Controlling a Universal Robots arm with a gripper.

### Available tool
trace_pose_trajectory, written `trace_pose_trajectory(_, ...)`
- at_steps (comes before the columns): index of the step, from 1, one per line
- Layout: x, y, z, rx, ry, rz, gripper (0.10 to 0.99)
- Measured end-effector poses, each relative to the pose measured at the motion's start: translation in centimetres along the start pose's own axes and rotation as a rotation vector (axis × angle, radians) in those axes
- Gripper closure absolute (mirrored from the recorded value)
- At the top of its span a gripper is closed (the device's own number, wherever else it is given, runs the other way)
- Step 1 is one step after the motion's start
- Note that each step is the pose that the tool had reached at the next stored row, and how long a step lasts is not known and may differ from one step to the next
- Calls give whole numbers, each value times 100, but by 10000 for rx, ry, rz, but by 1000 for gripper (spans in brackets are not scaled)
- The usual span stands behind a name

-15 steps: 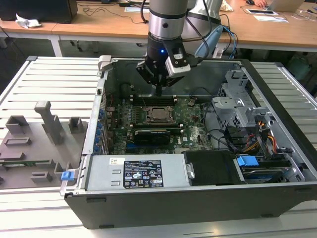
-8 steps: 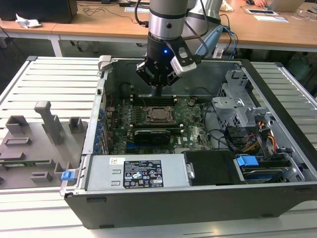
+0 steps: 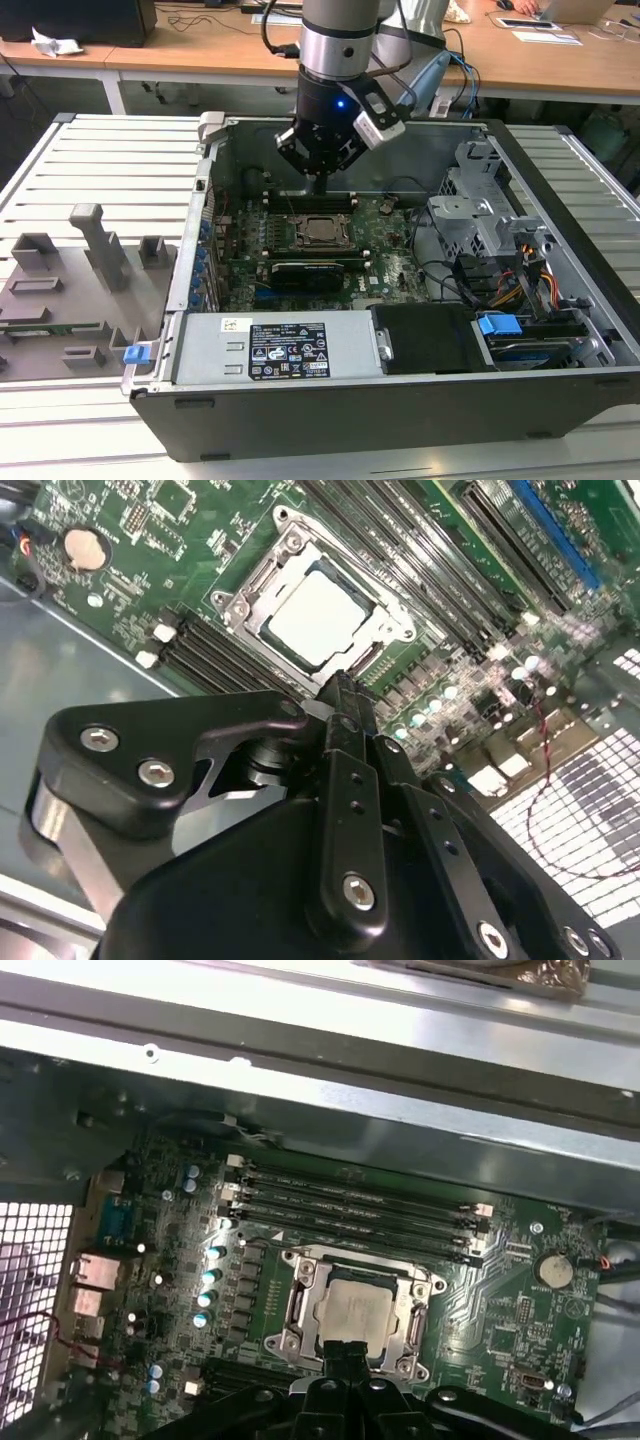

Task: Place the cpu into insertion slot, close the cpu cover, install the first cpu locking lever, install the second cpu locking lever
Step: 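Install the first cpu locking lever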

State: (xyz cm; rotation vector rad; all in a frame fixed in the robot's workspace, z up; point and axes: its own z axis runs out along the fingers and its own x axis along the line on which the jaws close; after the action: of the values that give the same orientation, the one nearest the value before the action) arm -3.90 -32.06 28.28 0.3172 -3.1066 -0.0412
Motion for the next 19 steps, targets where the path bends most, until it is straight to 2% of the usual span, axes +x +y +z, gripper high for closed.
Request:
trace_pose_trajectory(3,89,18,4,3,-35,-21,980)
trace_pose_trajectory(7,264,55,14,21,-152,-20,980)
trace_pose_trajectory(9,296,68,32,22,-168,236,980)
trace_pose_trajectory(11,334,76,37,21,-172,263,980)
trace_pose_trajectory(12,395,89,45,21,-185,260,980)
trace_pose_trajectory(14,462,103,58,21,-202,263,980)
trace_pose_trajectory(19,518,115,91,20,-220,310,980)
